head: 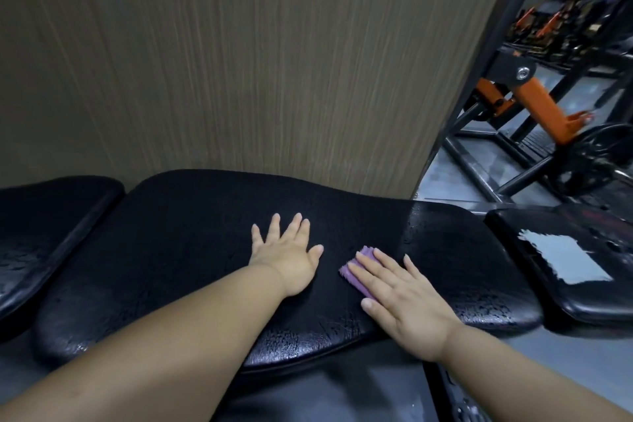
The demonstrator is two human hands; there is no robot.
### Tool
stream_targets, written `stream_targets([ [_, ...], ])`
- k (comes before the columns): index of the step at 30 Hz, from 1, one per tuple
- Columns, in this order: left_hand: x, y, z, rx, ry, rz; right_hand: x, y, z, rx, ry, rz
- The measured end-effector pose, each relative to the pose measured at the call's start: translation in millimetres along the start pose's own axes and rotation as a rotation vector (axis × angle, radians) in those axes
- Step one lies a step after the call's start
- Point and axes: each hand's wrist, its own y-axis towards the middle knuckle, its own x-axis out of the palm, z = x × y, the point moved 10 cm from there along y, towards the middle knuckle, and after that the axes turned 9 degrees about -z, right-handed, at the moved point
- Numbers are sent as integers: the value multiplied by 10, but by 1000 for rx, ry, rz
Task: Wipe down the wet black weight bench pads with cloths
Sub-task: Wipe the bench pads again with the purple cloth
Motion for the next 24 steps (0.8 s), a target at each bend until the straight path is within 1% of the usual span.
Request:
stream_targets([
  [4, 46, 20, 232, 82, 20, 31, -78, 209, 134, 68, -14, -28],
  [9, 49, 32, 276, 137, 56, 90, -174, 518, 430, 139, 10, -52],
  [18, 22, 46, 295, 148, 74, 96, -345, 1164, 1065, 275, 57, -11],
  [24, 49, 90, 290, 146, 85, 88, -369, 1414, 1342, 328, 90, -30],
])
